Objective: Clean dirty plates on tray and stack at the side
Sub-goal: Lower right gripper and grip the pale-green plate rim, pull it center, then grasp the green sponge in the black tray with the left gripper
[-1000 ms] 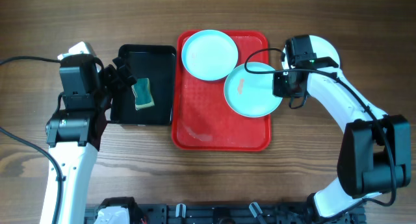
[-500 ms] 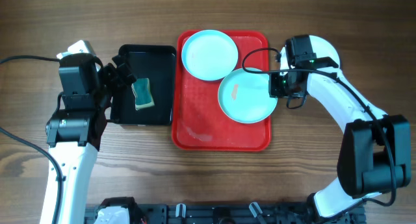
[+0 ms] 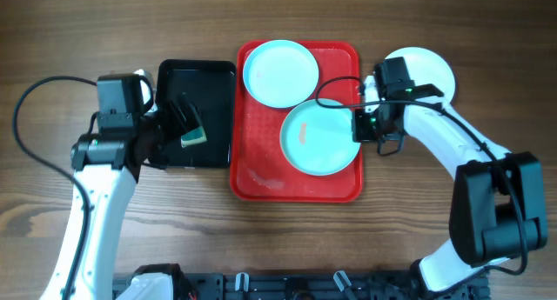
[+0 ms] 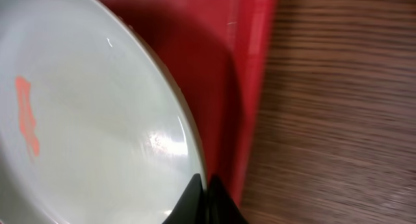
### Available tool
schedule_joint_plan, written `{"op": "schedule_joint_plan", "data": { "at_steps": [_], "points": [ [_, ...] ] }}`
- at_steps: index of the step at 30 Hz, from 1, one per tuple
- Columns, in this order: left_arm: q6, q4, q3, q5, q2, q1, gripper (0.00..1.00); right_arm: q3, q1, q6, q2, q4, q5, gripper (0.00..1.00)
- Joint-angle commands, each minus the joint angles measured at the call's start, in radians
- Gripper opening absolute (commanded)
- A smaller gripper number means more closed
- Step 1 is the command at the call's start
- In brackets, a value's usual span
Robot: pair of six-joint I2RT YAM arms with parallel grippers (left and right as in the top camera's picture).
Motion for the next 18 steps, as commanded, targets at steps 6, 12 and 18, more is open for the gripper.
{"op": "schedule_joint_plan", "data": {
  "at_steps": [6,12,18],
  "points": [
    [0.032,0.023,0.007,-0.107,0.185,-0.014,1.0,-0.008,0.071,-0.024,0.009,0.021,-0.024,0.04],
    [0.12,0.135,0.007,-0.127,0.299,-0.088,0.87,-0.008,0.071,-0.031,0.009,0.024,-0.025,0.04],
    [0.14,0.219,0.007,-0.217,0.378,-0.123,0.75,-0.008,0.071,-0.051,0.009,0.024,-0.026,0.04]
  ]
}}
